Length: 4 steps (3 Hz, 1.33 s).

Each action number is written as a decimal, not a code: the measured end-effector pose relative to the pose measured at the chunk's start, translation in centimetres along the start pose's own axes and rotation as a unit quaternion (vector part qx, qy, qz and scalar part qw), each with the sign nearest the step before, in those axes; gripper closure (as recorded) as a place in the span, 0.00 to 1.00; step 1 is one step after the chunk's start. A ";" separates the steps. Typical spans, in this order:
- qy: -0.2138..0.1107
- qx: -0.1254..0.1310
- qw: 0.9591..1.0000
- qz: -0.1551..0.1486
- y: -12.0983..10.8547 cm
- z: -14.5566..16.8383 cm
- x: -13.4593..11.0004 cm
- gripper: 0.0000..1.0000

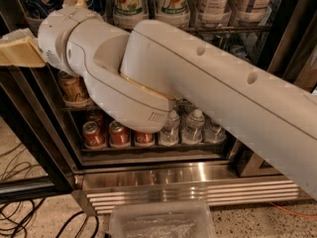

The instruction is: Pick pepsi can from top shelf of fridge

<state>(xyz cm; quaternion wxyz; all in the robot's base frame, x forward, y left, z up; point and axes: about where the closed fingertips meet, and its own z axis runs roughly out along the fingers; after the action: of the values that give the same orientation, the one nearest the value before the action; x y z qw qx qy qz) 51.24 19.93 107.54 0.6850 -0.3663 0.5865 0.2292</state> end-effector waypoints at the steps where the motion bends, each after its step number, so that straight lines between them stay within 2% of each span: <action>1: -0.012 -0.014 1.000 -0.001 1.4 0.3 -1.0 0.00; 2: -0.024 -0.035 0.999 0.007 2.9 1.6 -1.4 0.00; 3: -0.020 -0.051 0.998 0.011 4.3 3.5 -0.9 0.00; 4: -0.003 -0.055 0.998 0.009 5.3 5.1 0.2 0.00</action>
Offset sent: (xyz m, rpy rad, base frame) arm -0.0138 0.0661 -0.0025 0.0630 0.0002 0.1429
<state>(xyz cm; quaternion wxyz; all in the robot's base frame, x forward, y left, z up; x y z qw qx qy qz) 50.61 27.12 106.33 0.6632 -0.3975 0.5745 0.2686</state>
